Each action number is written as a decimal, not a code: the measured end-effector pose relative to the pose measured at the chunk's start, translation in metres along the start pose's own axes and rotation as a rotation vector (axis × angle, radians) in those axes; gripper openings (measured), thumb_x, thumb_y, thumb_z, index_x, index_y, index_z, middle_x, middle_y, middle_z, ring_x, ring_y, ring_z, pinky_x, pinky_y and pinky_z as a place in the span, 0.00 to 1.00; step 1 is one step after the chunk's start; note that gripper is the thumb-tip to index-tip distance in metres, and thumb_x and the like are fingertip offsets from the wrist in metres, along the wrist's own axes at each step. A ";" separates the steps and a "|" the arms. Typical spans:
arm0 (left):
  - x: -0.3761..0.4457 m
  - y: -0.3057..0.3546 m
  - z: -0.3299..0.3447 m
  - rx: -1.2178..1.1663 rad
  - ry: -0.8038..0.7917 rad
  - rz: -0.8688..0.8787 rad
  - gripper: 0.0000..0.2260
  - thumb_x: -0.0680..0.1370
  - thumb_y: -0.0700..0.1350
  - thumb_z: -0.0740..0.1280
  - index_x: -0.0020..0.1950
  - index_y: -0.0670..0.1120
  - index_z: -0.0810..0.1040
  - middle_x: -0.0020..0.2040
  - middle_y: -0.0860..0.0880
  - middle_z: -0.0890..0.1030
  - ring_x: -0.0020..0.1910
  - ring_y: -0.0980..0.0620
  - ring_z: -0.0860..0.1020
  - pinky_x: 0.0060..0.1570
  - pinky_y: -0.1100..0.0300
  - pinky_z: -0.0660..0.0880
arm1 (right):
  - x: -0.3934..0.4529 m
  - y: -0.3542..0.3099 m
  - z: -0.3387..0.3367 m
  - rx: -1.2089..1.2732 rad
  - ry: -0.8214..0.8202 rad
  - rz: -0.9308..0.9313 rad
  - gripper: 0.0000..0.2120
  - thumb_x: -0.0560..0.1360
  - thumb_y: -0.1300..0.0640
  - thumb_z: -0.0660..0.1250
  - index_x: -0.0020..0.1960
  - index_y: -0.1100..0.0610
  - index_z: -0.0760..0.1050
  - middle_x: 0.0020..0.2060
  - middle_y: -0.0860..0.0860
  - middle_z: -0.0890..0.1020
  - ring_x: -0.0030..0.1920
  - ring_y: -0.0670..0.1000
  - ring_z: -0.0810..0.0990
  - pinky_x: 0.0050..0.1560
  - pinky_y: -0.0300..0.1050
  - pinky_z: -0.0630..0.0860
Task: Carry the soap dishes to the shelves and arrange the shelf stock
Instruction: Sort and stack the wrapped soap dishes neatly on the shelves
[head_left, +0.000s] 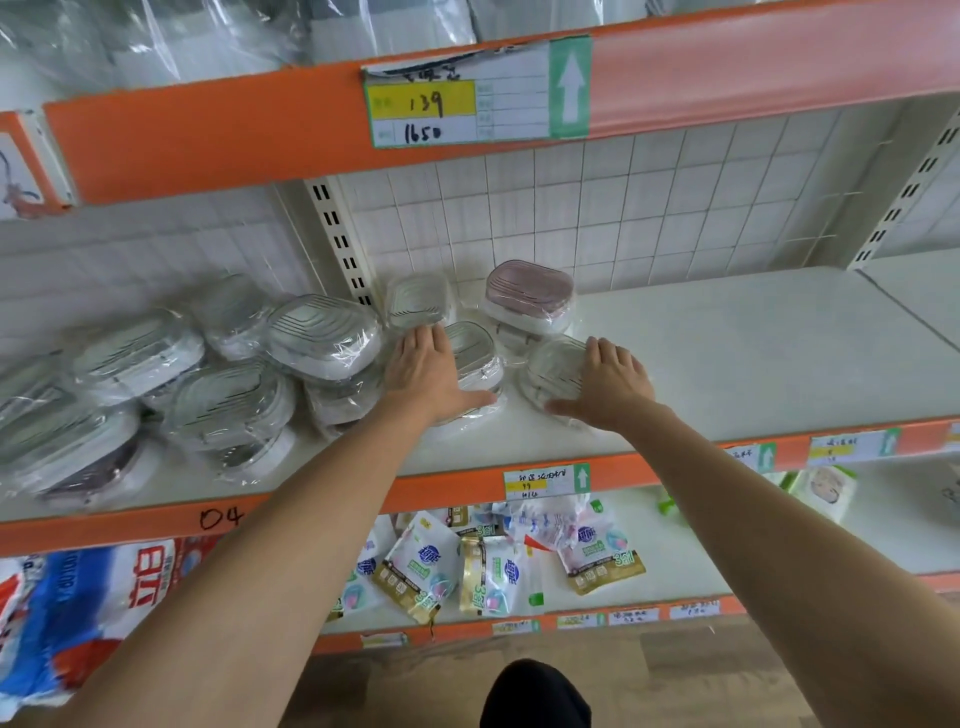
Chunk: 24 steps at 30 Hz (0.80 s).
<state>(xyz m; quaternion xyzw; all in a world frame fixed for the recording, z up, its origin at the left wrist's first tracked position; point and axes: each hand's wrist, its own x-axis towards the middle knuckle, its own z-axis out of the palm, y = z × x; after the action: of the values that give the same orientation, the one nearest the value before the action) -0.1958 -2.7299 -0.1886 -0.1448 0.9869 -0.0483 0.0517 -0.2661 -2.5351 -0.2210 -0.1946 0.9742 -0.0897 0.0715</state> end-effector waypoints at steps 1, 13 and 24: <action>-0.002 -0.002 -0.004 -0.010 0.008 0.014 0.52 0.69 0.72 0.62 0.78 0.38 0.48 0.77 0.40 0.55 0.75 0.43 0.55 0.74 0.52 0.53 | -0.004 -0.002 -0.003 0.011 0.002 -0.014 0.47 0.71 0.35 0.66 0.75 0.61 0.50 0.72 0.56 0.60 0.72 0.57 0.59 0.71 0.49 0.56; -0.087 -0.017 -0.052 -0.070 -0.193 0.156 0.26 0.77 0.56 0.65 0.68 0.43 0.68 0.66 0.45 0.70 0.64 0.45 0.71 0.57 0.50 0.73 | -0.090 -0.036 -0.066 0.027 -0.199 -0.240 0.23 0.76 0.49 0.66 0.67 0.60 0.68 0.63 0.56 0.73 0.64 0.56 0.71 0.61 0.48 0.70; -0.175 -0.032 -0.124 -0.038 -0.374 0.230 0.20 0.76 0.55 0.67 0.57 0.39 0.75 0.50 0.45 0.74 0.49 0.44 0.76 0.42 0.57 0.70 | -0.183 -0.074 -0.135 0.040 -0.256 -0.319 0.23 0.76 0.49 0.67 0.66 0.58 0.69 0.61 0.54 0.75 0.62 0.54 0.73 0.58 0.46 0.70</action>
<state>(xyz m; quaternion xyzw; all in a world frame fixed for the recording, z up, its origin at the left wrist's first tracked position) -0.0344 -2.6993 -0.0473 -0.0385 0.9709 0.0044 0.2362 -0.0954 -2.5103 -0.0553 -0.3547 0.9120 -0.0938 0.1836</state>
